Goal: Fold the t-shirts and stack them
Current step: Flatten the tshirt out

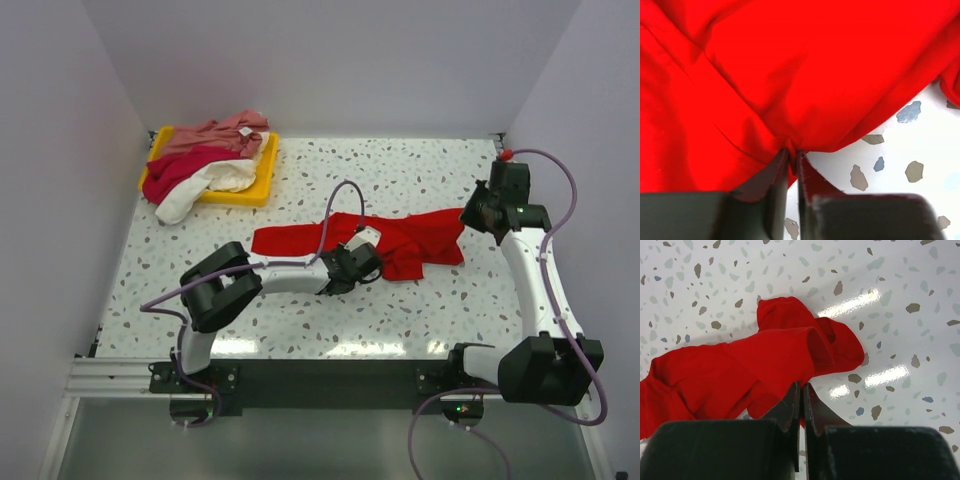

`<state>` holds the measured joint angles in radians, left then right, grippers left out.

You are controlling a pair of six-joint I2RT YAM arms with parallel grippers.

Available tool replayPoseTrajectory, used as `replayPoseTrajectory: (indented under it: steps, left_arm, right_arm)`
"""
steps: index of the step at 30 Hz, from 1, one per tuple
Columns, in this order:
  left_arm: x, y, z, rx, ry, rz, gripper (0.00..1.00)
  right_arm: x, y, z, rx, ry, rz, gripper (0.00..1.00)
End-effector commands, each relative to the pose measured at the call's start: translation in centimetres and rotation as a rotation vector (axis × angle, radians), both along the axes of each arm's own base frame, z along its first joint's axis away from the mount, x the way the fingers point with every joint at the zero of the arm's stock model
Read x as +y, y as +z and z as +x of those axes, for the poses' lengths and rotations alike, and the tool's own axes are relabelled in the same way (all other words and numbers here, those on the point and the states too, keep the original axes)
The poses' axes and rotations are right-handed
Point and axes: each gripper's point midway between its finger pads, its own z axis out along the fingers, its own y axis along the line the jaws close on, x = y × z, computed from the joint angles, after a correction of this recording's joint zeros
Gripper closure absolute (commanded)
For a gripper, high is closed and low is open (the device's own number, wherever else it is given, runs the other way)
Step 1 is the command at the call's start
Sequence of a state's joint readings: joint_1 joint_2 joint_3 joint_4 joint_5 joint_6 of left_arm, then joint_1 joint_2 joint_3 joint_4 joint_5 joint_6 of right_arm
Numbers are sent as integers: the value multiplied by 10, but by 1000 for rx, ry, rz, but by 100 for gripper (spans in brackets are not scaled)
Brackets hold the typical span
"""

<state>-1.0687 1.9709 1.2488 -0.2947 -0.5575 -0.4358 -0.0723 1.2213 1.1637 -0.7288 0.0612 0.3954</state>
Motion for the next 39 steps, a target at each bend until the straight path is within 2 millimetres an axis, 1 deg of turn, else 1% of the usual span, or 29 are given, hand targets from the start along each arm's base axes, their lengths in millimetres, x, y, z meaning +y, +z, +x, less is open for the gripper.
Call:
replayPoseTrajectory:
  steps: [1, 3, 6, 7, 12, 13, 14, 16, 19, 20, 21, 22, 23, 24, 25, 26, 27, 28, 29, 30, 31, 32, 33, 34, 35, 36, 37, 38, 39]
  left_arm:
    - [6, 12, 6, -44, 41, -12, 85]
    - [12, 16, 4, -44, 44, -10, 92]
    - [22, 21, -2, -39, 53, 0, 91]
    - [24, 32, -3, -48, 53, -21, 91]
    - [38, 49, -14, -43, 41, -54, 91]
    - [42, 60, -15, -54, 46, -73, 92]
    - [47, 64, -14, -57, 56, -77, 92]
    - [60, 78, -13, -70, 84, -95, 94]
    - [91, 101, 4, -107, 175, -122, 99]
    - [108, 109, 16, -131, 228, -124, 100]
    - [117, 127, 21, -167, 247, -149, 100]
    - [125, 138, 25, -188, 270, -153, 100]
    - [142, 151, 34, -226, 322, -149, 100]
    - [149, 178, 40, -274, 344, -182, 100]
    - [162, 191, 43, -305, 381, -171, 100]
    - [173, 215, 51, -351, 420, -191, 100]
    - [183, 237, 51, -395, 446, -215, 100]
    - [197, 253, 52, -435, 486, -206, 100]
    - [210, 269, 54, -473, 524, -213, 100]
    - [220, 297, 51, -527, 545, -239, 100]
    - [233, 313, 49, -574, 587, -233, 100]
    - [241, 328, 47, -608, 605, -241, 100]
    - [249, 352, 41, -654, 605, -256, 100]
    - [255, 369, 38, -695, 616, -276, 100]
    - [258, 382, 35, -719, 608, -293, 100]
    - [266, 405, 26, -760, 591, -312, 100]
    - [266, 423, 23, -795, 564, -362, 100]
    - [269, 435, 18, -819, 545, -387, 100]
    - [278, 457, 5, -862, 528, -432, 100]
  right_arm:
    - [-3, 9, 2, -40, 10, -33, 100]
    - [-4, 9, 1, -40, 8, -33, 100]
    - [-6, 9, 0, -34, 5, -42, 100]
    - [-7, 9, 0, -32, 1, -47, 100]
    - [-9, 13, 0, -35, -5, -58, 100]
    - [-9, 14, 1, -37, -5, -59, 100]
    - [-10, 16, 1, -41, -10, -60, 100]
    - [-11, 17, 0, -38, -13, -66, 100]
    - [-13, 32, 3, -72, -18, -74, 100]
    - [-13, 36, 4, -79, -18, -78, 100]
    - [-14, 43, 5, -93, -20, -81, 100]
    - [-14, 47, 4, -93, -22, -81, 100]
    - [-15, 63, 7, -127, -25, -86, 100]
    - [-16, 70, 5, -130, -29, -93, 100]
    - [-17, 89, 7, -171, -33, -101, 100]
    - [-18, 99, 7, -187, -39, -104, 100]
    - [-20, 106, 3, -188, -50, -109, 100]
    - [-20, 128, 3, -237, -59, -110, 100]
    - [-21, 138, 2, -258, -63, -110, 100]
    - [-20, 148, -3, -278, -71, -104, 100]
    - [-20, 172, -6, -333, -75, -104, 100]
    - [-20, 182, -9, -355, -81, -102, 100]
    - [-20, 193, -15, -373, -85, -101, 100]
    - [-21, 217, -22, -429, -93, -108, 100]
    - [-21, 229, -27, -456, -99, -113, 100]
    - [-22, 239, -33, -470, -102, -121, 100]
    - [-23, 266, -46, -539, -113, -131, 100]
    - [-26, 279, -53, -570, -128, -149, 100]
    - [-28, 290, -63, -596, -139, -158, 100]
